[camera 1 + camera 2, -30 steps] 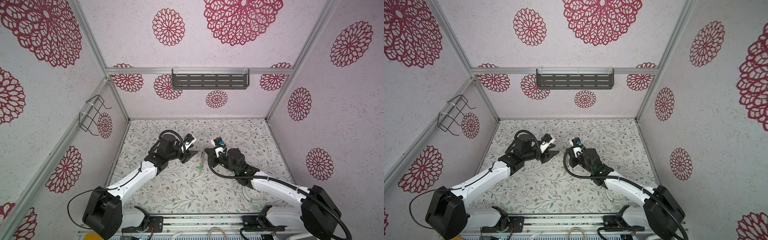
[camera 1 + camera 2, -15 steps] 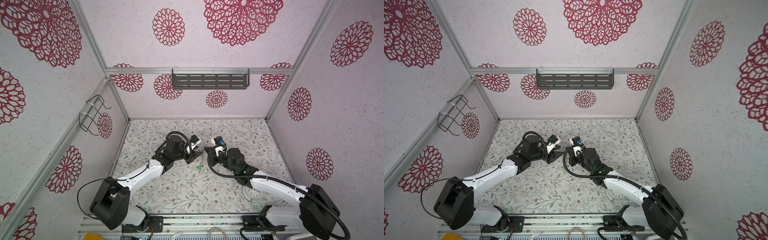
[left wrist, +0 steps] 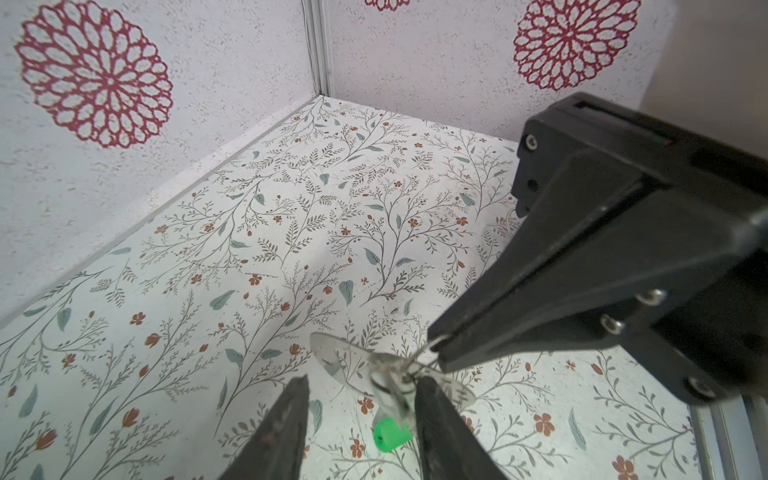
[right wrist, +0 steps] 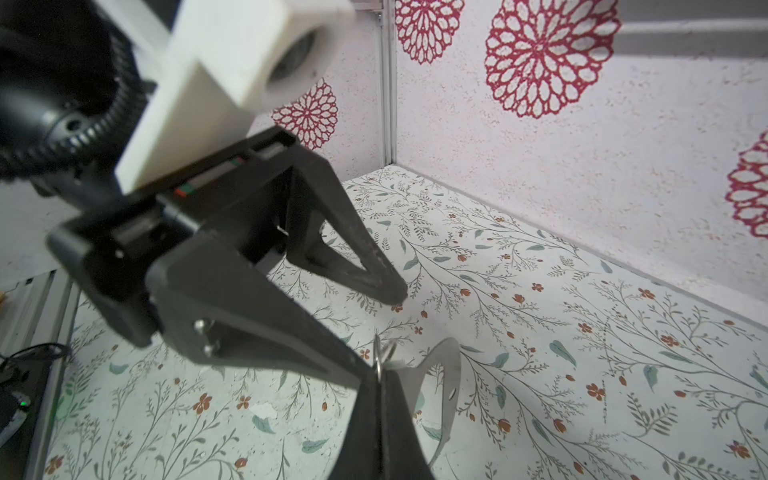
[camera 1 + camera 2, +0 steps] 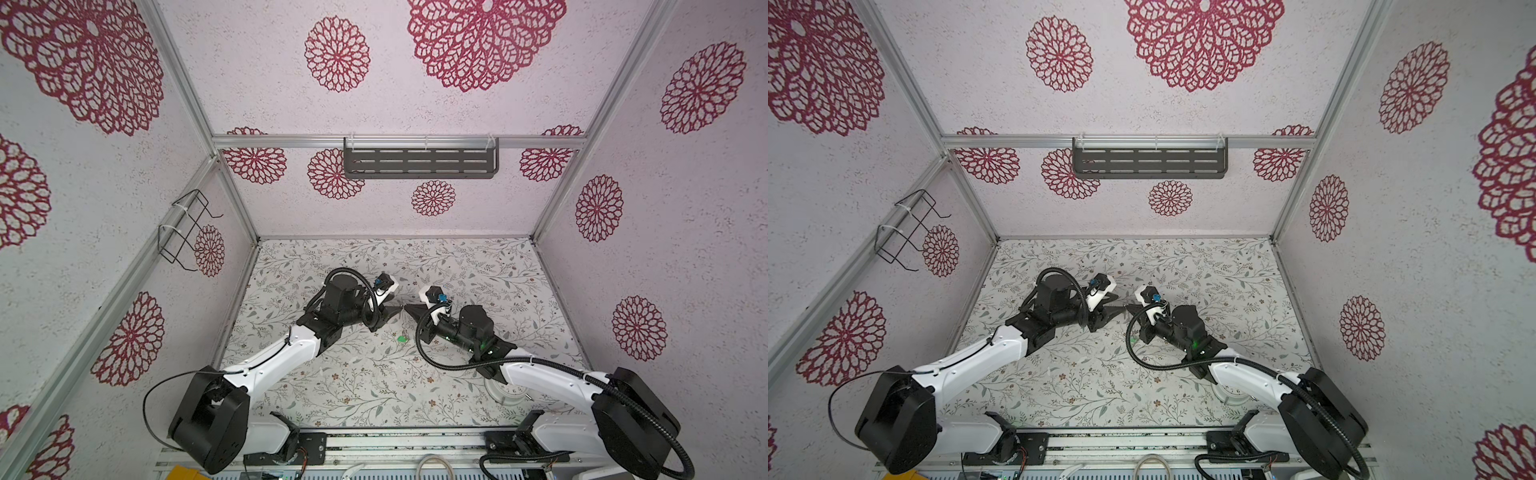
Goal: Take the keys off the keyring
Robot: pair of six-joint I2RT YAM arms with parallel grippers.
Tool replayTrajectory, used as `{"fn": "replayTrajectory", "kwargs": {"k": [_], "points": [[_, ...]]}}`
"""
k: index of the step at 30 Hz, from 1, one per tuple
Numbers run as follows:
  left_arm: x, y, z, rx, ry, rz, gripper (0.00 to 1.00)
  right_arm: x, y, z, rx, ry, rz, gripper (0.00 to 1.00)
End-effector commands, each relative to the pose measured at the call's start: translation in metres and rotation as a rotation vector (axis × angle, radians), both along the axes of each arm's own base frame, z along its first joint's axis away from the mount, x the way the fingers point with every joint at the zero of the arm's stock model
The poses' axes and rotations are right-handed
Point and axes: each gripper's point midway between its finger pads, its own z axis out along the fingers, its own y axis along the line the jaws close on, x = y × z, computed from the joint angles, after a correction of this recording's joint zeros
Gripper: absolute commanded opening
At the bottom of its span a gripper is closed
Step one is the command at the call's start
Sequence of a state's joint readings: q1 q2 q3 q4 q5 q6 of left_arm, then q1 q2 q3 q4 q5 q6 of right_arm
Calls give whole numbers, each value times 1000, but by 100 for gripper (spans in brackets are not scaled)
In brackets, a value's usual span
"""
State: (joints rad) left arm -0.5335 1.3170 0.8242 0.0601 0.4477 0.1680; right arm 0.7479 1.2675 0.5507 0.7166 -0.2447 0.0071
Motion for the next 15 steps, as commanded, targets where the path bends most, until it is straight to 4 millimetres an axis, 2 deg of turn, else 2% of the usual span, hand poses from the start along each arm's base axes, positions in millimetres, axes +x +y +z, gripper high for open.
{"fn": "replayTrajectory", "kwargs": {"k": [1,10,15], "points": [[-6,17,4,16,-12,17,46,-16,1,38,65,-217,116,0],[-24,28,-1,33,2,13,45,-20,-5,41,102,-281,235,0],[-30,20,-3,30,-10,-16,45,-25,1,40,99,-299,299,0]]}}
